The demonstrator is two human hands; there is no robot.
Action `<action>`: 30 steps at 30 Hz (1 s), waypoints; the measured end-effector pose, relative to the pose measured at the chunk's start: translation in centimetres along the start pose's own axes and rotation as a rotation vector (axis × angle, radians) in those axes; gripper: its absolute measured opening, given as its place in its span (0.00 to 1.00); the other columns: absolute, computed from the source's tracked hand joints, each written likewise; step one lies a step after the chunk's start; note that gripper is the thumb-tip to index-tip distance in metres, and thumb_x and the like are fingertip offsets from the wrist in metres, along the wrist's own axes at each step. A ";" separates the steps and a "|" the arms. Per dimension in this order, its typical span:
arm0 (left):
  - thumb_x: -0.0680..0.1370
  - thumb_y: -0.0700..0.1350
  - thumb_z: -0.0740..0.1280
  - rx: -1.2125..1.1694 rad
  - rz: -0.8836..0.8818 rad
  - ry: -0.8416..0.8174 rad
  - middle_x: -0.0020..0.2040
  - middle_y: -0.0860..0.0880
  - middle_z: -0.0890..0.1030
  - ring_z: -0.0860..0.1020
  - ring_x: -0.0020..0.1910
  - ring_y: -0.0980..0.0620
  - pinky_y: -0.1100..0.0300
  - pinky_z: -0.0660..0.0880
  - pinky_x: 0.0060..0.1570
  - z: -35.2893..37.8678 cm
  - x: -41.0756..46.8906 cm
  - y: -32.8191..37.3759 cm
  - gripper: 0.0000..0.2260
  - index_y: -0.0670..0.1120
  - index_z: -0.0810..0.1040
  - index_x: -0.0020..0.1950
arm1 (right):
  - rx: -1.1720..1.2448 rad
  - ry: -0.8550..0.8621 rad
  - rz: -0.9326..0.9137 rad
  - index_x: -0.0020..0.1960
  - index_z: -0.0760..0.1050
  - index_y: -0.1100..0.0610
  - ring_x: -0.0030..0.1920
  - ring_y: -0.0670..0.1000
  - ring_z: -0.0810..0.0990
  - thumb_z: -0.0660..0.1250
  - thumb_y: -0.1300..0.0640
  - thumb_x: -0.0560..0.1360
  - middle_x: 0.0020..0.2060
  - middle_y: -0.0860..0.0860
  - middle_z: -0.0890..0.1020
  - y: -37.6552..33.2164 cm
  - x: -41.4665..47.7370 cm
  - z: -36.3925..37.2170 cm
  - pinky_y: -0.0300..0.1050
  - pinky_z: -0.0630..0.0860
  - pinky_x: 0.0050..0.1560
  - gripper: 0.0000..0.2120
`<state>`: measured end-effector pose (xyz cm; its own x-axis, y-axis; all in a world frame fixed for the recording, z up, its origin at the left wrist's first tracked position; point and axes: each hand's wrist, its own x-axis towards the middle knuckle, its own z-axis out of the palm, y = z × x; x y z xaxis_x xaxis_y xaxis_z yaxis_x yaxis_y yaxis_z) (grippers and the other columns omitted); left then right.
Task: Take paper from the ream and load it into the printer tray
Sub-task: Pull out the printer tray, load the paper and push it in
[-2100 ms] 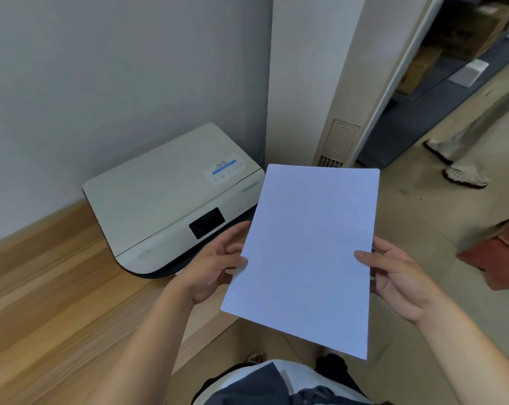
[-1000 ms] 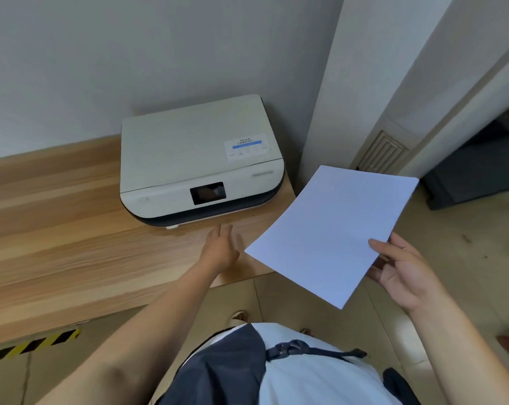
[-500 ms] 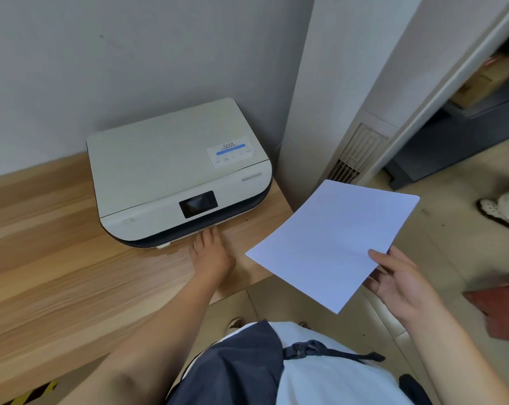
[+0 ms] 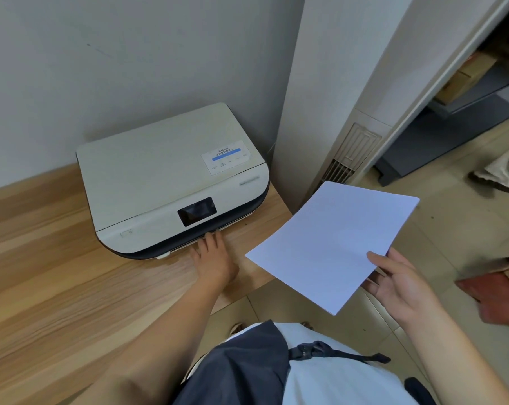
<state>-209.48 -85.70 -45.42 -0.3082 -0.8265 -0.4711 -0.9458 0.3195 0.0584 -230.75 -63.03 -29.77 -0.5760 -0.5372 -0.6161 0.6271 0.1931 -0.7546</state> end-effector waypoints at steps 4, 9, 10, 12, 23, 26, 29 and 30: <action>0.78 0.48 0.60 0.000 0.002 -0.014 0.81 0.42 0.49 0.49 0.80 0.40 0.42 0.47 0.78 -0.1 0.1 0.0 0.37 0.45 0.43 0.81 | 0.002 0.004 0.001 0.59 0.79 0.52 0.50 0.53 0.83 0.62 0.66 0.78 0.54 0.50 0.85 0.0 0.0 0.1 0.48 0.81 0.42 0.15; 0.77 0.47 0.61 -0.024 0.010 0.000 0.81 0.42 0.50 0.51 0.79 0.41 0.44 0.49 0.78 0.0 0.1 -0.2 0.37 0.46 0.44 0.82 | 0.009 0.012 -0.003 0.61 0.78 0.53 0.53 0.55 0.82 0.63 0.66 0.78 0.54 0.50 0.85 -0.1 0.1 0.0 0.48 0.82 0.41 0.15; 0.77 0.47 0.61 -0.032 0.010 0.002 0.81 0.43 0.50 0.51 0.79 0.41 0.45 0.49 0.78 0.0 0.1 -0.2 0.37 0.46 0.44 0.82 | 0.007 0.009 -0.002 0.61 0.78 0.53 0.53 0.55 0.82 0.63 0.66 0.78 0.54 0.51 0.85 -0.2 0.1 0.0 0.49 0.82 0.42 0.16; 0.78 0.47 0.60 -0.059 0.001 -0.032 0.81 0.43 0.48 0.51 0.80 0.41 0.45 0.50 0.78 0.2 0.0 -0.2 0.37 0.47 0.44 0.82 | 0.004 0.004 -0.002 0.61 0.78 0.53 0.53 0.55 0.82 0.63 0.66 0.78 0.54 0.51 0.85 -0.3 0.2 0.0 0.49 0.82 0.43 0.15; 0.79 0.46 0.55 0.008 -0.015 -0.096 0.82 0.46 0.47 0.49 0.80 0.39 0.39 0.44 0.77 0.9 -0.1 -0.7 0.34 0.52 0.42 0.82 | 0.024 0.013 0.008 0.62 0.78 0.53 0.55 0.56 0.82 0.63 0.66 0.77 0.56 0.51 0.85 -0.6 0.5 -1.8 0.51 0.83 0.47 0.16; 0.80 0.47 0.55 0.016 -0.026 -0.091 0.82 0.46 0.49 0.48 0.80 0.38 0.35 0.44 0.76 0.8 0.2 -0.7 0.32 0.52 0.44 0.82 | 0.027 0.023 0.009 0.63 0.78 0.54 0.55 0.56 0.82 0.63 0.66 0.77 0.55 0.51 0.85 -0.7 0.4 -2.1 0.51 0.83 0.47 0.16; 0.79 0.46 0.55 -0.008 -0.056 -0.140 0.81 0.46 0.52 0.49 0.79 0.38 0.32 0.47 0.74 0.0 0.7 -0.2 0.33 0.53 0.45 0.81 | 0.036 0.019 0.007 0.61 0.78 0.53 0.53 0.55 0.82 0.63 0.66 0.78 0.53 0.50 0.86 -0.7 0.3 -2.6 0.49 0.84 0.43 0.16; 0.78 0.46 0.56 -0.010 -0.066 -0.160 0.81 0.46 0.53 0.49 0.79 0.38 0.31 0.48 0.73 -0.2 0.8 0.0 0.33 0.53 0.45 0.81 | 0.040 0.022 0.007 0.61 0.78 0.53 0.53 0.55 0.82 0.63 0.66 0.78 0.53 0.50 0.86 -0.7 0.2 -2.8 0.48 0.84 0.42 0.16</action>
<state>-209.72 -86.47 -45.59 -0.2264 -0.7607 -0.6083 -0.9645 0.2621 0.0313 -232.77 -60.96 -30.03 -0.5823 -0.5178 -0.6267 0.6517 0.1636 -0.7406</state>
